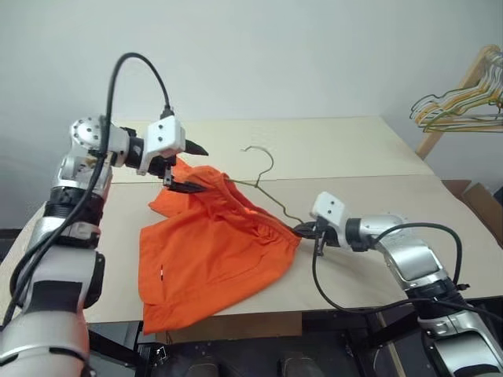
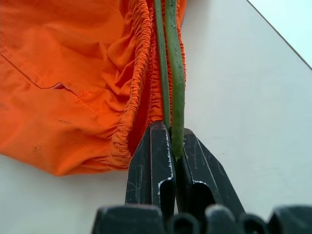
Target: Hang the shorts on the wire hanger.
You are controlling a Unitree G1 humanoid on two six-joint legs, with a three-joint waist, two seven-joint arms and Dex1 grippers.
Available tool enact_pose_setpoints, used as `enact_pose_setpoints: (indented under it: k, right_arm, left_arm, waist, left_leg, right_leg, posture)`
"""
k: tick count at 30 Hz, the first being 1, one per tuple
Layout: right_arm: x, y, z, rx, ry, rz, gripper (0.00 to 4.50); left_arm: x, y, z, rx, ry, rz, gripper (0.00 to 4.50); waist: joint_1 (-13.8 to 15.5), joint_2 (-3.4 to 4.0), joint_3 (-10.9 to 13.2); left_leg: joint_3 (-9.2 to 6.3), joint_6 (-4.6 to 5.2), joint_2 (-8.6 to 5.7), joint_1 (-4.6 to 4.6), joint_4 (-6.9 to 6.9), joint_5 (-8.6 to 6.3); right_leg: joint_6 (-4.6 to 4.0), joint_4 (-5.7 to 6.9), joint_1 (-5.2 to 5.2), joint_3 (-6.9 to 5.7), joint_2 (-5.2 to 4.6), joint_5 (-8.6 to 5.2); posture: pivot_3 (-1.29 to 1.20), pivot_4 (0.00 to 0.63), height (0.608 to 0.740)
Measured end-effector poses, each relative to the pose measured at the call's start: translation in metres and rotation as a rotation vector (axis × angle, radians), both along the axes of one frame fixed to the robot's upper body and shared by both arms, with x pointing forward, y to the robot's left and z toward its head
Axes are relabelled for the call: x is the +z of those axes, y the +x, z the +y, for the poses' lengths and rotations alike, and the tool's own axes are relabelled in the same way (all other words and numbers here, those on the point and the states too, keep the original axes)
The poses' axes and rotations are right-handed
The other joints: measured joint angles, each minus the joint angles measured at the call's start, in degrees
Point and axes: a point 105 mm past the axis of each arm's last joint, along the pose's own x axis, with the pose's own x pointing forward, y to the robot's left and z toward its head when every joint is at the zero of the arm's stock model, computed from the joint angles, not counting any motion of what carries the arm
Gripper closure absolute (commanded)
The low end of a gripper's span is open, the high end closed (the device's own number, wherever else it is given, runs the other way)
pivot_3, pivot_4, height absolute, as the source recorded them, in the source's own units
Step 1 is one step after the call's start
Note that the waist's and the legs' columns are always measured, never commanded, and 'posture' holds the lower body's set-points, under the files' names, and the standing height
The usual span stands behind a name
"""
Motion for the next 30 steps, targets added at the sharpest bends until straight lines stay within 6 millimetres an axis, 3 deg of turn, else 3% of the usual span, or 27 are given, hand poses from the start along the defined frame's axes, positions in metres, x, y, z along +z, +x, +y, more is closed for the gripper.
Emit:
enact_pose_setpoints:
  k: [5,8,21,29,30]
  right_arm:
    - [-0.005,0.000,0.003,0.015,-0.050,-0.019,4.50]
    - [-0.005,0.000,0.003,0.013,-0.063,-0.030,4.50]
    - [0.003,-0.004,0.009,0.053,-0.071,-0.066,4.50]
    - [0.005,-0.004,0.008,0.054,-0.084,-0.102,4.50]
    - [0.006,-0.004,0.008,0.058,-0.087,-0.117,4.22]
  left_arm:
    - [-0.007,0.000,-0.007,-0.052,0.037,0.064,0.01]
    - [-0.014,0.000,-0.007,-0.069,0.069,0.107,0.60]
    - [-0.042,0.002,-0.011,-0.072,0.164,0.162,4.48]
    - [-0.044,0.003,-0.012,-0.081,0.187,0.138,4.48]
    - [-0.043,0.003,-0.011,-0.083,0.189,0.132,4.49]
  waist:
    - [-0.3,0.00,0.0]
    - [-0.4,0.00,0.0]
    - [-0.3,0.00,0.0]
    - [-0.3,-0.01,0.0]
    - [-0.4,-0.01,0.0]
  left_leg:
    - [0.00,0.01,0.01,-0.01,-0.01,0.00]
    - [-0.01,0.01,0.01,-0.01,-0.01,0.00]
    - [-0.03,0.01,0.00,-0.03,0.01,0.00]
    - [-0.03,0.01,0.01,-0.02,0.01,0.00]
    - [-0.03,0.01,0.01,-0.03,0.01,0.00]
  right_leg:
    - [0.00,0.01,-0.04,0.02,0.03,0.00]
    - [0.00,0.01,-0.04,0.01,0.03,0.00]
    - [0.00,0.02,-0.04,0.01,0.01,0.00]
    - [0.00,0.02,-0.04,0.00,0.02,0.00]
    - [0.01,0.02,-0.04,0.00,0.02,0.00]
  posture:
    - [-0.08,0.000,0.740]
    - [-0.08,0.000,0.740]
    - [-0.10,0.000,0.740]
    - [-0.10,0.000,0.740]
    - [-0.09,0.000,0.740]
